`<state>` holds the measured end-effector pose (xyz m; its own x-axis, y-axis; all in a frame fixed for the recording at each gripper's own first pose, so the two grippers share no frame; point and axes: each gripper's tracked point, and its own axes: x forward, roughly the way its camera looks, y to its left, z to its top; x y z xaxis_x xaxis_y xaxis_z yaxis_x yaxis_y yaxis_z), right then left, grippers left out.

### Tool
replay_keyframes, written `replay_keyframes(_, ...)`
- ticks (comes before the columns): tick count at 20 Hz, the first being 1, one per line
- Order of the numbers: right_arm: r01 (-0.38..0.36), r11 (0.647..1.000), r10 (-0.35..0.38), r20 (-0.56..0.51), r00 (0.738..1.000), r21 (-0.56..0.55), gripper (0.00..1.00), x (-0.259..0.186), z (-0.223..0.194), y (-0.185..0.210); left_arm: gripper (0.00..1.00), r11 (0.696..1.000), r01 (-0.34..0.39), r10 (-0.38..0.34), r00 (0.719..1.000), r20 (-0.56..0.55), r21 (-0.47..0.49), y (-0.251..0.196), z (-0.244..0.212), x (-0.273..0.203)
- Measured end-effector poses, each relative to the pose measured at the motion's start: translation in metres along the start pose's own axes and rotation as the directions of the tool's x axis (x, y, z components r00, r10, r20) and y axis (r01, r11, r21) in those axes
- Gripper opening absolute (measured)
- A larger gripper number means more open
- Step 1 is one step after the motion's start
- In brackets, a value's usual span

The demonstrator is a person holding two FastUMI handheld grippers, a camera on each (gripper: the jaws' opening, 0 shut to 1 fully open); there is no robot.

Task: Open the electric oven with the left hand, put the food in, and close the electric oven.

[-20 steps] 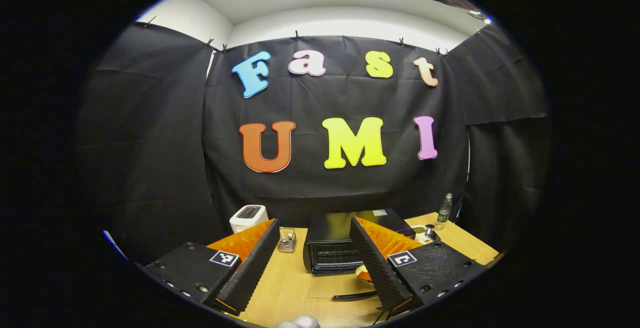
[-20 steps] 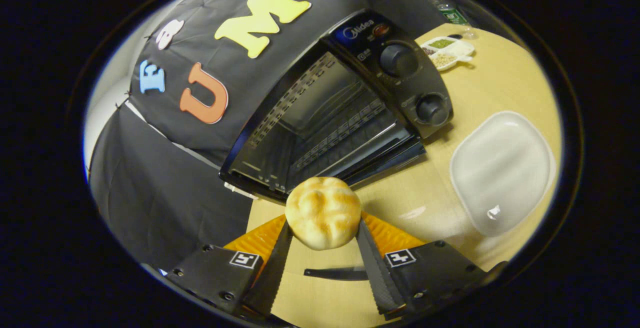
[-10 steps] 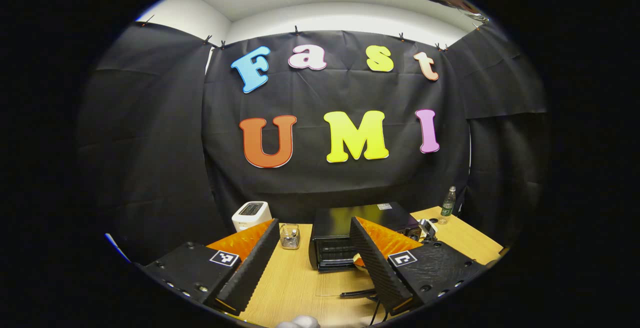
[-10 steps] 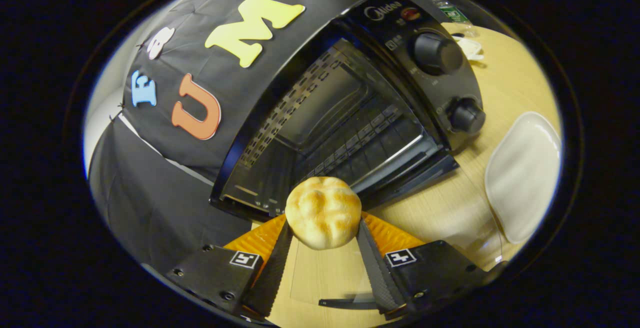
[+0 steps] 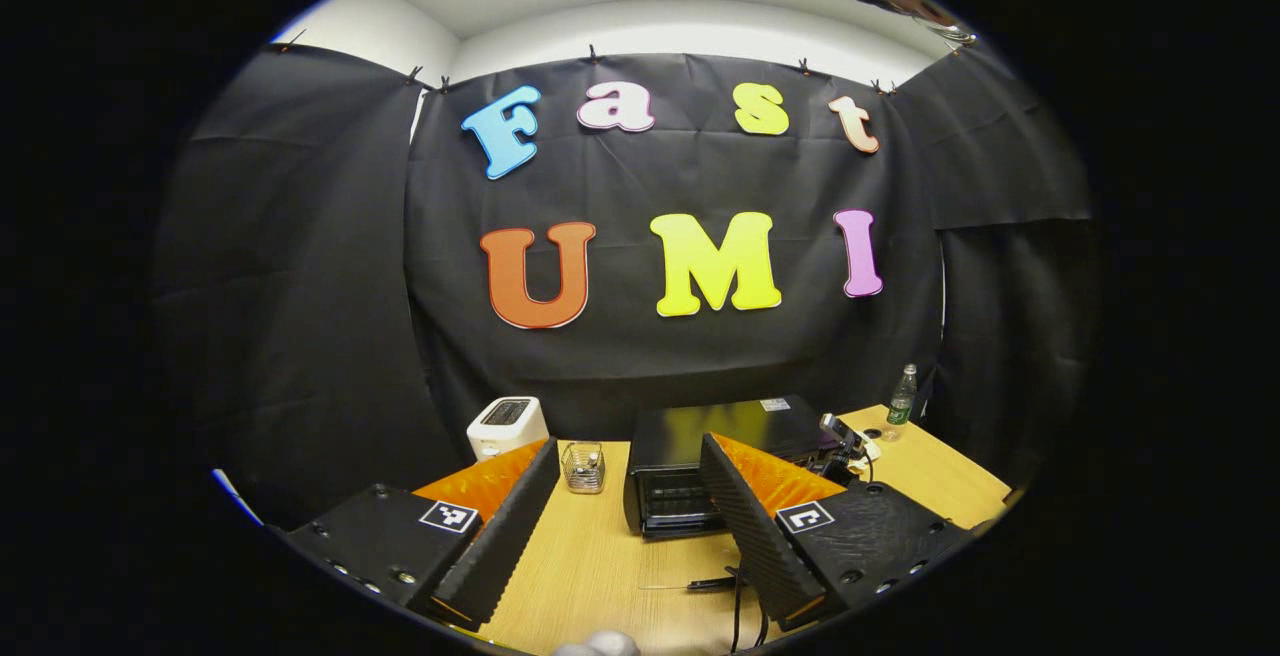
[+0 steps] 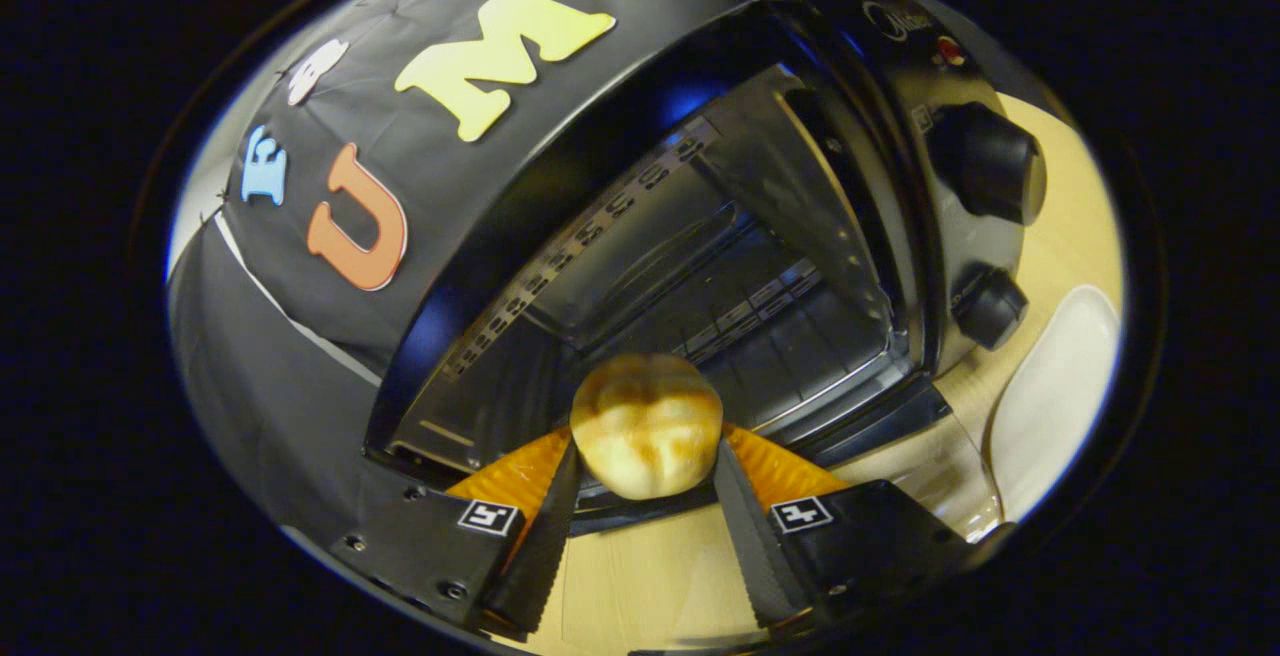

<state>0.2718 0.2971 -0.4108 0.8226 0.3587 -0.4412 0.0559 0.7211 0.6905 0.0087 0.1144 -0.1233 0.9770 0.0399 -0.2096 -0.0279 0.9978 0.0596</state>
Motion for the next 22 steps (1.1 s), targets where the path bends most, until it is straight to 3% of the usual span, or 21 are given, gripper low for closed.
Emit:
replay_keyframes(5,0.029,0.994,-0.026,0.032,0.999,-0.102,0.75,0.002,0.004,0.006,0.93,1.000,0.014,-0.014,1.000,-0.007,0.013,-0.004,-0.003,0.000)
replay_keyframes(9,0.060,0.990,-0.053,0.059,0.997,-0.124,0.81,0.006,0.012,0.001,0.95,1.000,0.015,-0.015,1.000,-0.011,0.009,-0.005,-0.005,-0.001)
replay_keyframes(12,0.074,0.982,-0.065,0.059,0.996,-0.172,0.93,0.003,0.011,0.000,0.95,1.000,0.019,-0.019,1.000,-0.008,0.007,-0.007,-0.006,-0.001)
replay_keyframes(16,0.075,0.975,-0.061,0.071,0.996,-0.210,0.93,-0.007,0.017,0.003,0.95,1.000,0.030,-0.030,1.000,0.000,0.010,-0.011,-0.006,-0.001)
replay_keyframes(19,0.074,0.965,-0.060,0.065,0.996,-0.253,0.94,-0.033,0.020,0.001,0.95,0.999,0.034,-0.034,0.999,0.013,-0.004,-0.011,-0.009,-0.001)
replay_keyframes(22,0.083,0.933,-0.046,0.111,0.993,-0.351,0.93,-0.087,0.040,-0.003,0.95,0.999,0.035,-0.035,0.999,0.020,-0.011,-0.009,-0.014,0.002)
